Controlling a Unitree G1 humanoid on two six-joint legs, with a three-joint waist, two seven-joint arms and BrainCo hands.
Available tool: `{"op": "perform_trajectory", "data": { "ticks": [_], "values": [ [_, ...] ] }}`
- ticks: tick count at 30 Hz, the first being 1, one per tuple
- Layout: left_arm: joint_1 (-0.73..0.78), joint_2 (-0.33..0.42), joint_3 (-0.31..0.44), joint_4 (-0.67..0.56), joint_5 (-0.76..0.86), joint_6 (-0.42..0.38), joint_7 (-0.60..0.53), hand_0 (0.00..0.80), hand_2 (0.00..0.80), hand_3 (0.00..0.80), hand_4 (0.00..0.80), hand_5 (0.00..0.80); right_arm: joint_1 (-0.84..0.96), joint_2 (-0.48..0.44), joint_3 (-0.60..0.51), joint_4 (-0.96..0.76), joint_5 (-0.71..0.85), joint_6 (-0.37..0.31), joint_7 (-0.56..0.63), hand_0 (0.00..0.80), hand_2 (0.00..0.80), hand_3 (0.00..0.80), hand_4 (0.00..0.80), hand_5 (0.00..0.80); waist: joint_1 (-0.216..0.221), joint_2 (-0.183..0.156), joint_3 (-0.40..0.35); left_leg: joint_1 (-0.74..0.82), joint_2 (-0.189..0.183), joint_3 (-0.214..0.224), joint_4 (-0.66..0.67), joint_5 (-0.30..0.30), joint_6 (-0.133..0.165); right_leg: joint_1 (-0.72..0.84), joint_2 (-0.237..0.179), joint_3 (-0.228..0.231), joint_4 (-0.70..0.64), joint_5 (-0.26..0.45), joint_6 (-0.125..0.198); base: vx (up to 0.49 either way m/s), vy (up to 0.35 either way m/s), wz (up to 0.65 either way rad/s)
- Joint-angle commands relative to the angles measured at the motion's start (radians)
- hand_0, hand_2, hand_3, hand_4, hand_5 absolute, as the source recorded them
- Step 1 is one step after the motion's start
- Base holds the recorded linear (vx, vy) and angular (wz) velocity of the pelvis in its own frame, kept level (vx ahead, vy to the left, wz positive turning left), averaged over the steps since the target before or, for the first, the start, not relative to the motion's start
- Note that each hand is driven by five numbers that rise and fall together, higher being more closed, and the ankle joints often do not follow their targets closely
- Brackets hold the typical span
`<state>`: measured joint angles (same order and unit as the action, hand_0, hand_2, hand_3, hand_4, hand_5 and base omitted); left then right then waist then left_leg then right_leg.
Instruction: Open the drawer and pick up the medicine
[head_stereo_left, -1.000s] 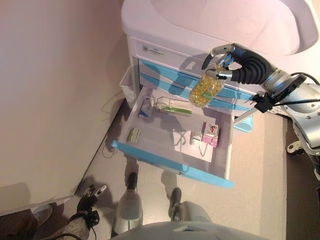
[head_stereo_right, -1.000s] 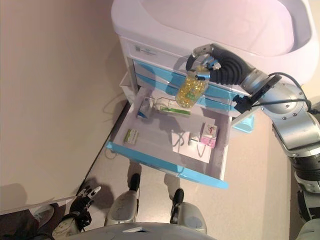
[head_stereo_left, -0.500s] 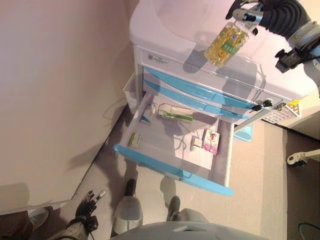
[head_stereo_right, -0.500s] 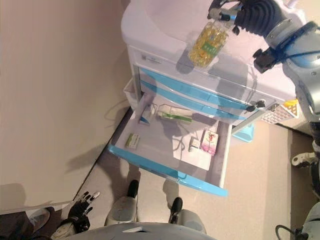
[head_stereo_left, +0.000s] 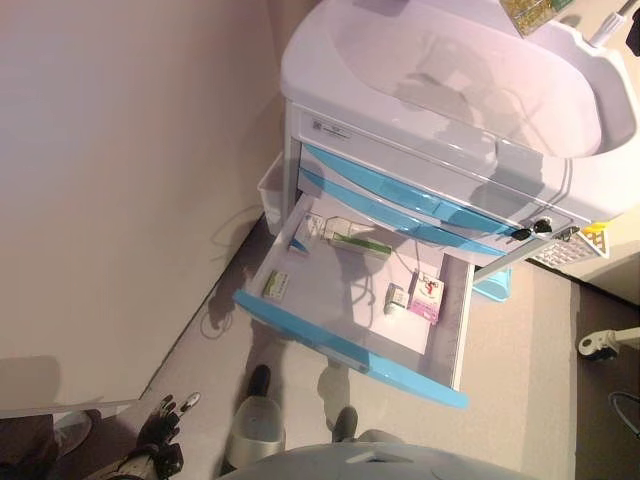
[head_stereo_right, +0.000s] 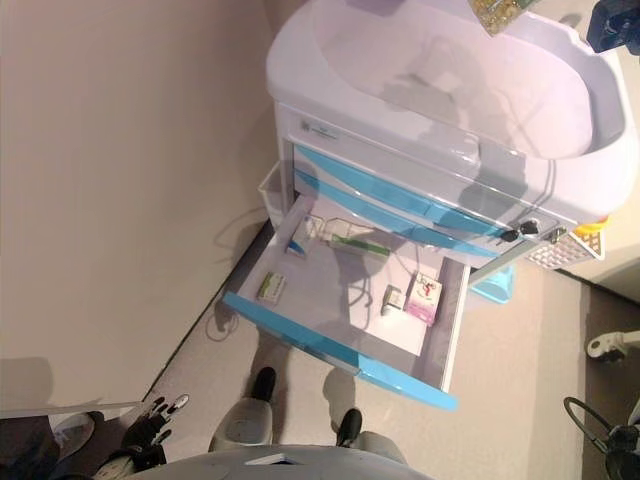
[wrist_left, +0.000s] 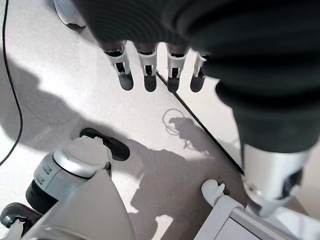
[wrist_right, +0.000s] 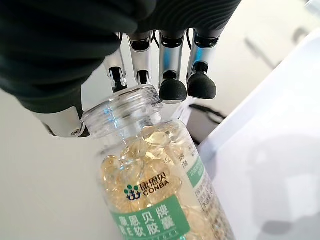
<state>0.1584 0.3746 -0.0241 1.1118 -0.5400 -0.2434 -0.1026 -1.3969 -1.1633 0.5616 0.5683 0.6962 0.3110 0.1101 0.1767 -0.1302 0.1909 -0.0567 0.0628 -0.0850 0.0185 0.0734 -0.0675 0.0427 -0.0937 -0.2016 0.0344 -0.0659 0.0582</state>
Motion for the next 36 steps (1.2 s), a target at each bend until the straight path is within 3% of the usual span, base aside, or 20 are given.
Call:
{"op": "perform_trajectory", "data": {
  "ticks": [1,9,20,25,26,27,36],
  "values": [
    [0.033,0.072,0.002,-0.008,0.000,-0.007,0.012,0.000,0.000,0.000,0.000,0.000,-0.113,-0.071,0.070,0.022,-0.009,-0.017,-0.025,0.800,0.800,0.800,0.800,0.800,0.027,-0.028,-0.054,0.011,-0.010,-0.025,0.019,-0.116,-0.012,-0.023,-0.046,-0.010,0.026,0.022,0.050,0.030,-0.009,-0.02],
    [0.029,0.084,-0.016,-0.036,0.009,0.017,0.022,0.000,0.000,0.000,0.000,0.000,-0.174,-0.030,0.220,0.224,-0.183,0.000,0.011,0.800,0.800,0.800,0.800,0.800,0.054,-0.013,-0.039,0.003,-0.016,-0.048,0.016,-0.106,-0.013,-0.025,-0.052,-0.019,0.026,0.020,0.046,0.008,-0.008,0.02],
    [-0.001,0.089,-0.050,-0.042,0.009,0.015,0.012,0.000,0.000,0.000,0.000,0.000,-0.120,0.078,0.234,0.417,-0.348,-0.076,0.082,0.800,0.800,0.800,0.800,0.800,0.092,0.020,0.000,-0.019,-0.025,-0.082,0.027,-0.102,-0.007,-0.038,-0.059,-0.029,0.035,0.017,0.044,-0.027,-0.006,0.01],
    [-0.008,0.093,-0.060,-0.046,0.007,0.012,0.002,0.000,0.000,0.000,0.000,0.000,-0.093,0.100,0.219,0.506,-0.413,-0.113,0.034,0.800,0.800,0.800,0.800,0.800,0.107,0.034,0.009,-0.023,-0.027,-0.090,0.025,-0.097,-0.005,-0.038,-0.061,-0.038,0.035,0.018,0.045,-0.034,0.007,0.09],
    [-0.007,0.093,-0.063,-0.045,0.007,0.009,-0.001,0.000,0.000,0.000,0.000,0.000,-0.096,0.100,0.217,0.524,-0.408,-0.109,0.005,0.618,0.618,0.618,0.618,0.618,0.110,0.036,0.010,-0.023,-0.028,-0.093,0.025,-0.096,-0.006,-0.036,-0.062,-0.040,0.035,0.018,0.045,-0.024,0.003,0.03],
    [-0.007,0.094,-0.065,-0.042,0.005,0.006,-0.003,0.000,0.000,0.000,0.000,0.000,-0.099,0.100,0.212,0.537,-0.411,-0.111,-0.013,0.000,0.000,0.000,0.000,0.000,0.112,0.038,0.010,-0.023,-0.028,-0.095,0.023,-0.094,-0.006,-0.036,-0.061,-0.042,0.033,0.019,0.046,-0.025,0.006,0.04],
    [0.007,0.104,-0.064,-0.033,-0.002,-0.005,-0.021,0.000,0.000,0.000,0.000,0.000,-0.176,0.070,0.246,0.555,-0.422,-0.136,-0.110,0.000,0.000,0.000,0.000,0.000,0.113,0.035,-0.007,-0.011,-0.026,-0.092,0.007,-0.087,-0.008,-0.025,-0.062,-0.049,0.022,0.028,0.052,-0.013,0.004,0.05]
  ]
}}
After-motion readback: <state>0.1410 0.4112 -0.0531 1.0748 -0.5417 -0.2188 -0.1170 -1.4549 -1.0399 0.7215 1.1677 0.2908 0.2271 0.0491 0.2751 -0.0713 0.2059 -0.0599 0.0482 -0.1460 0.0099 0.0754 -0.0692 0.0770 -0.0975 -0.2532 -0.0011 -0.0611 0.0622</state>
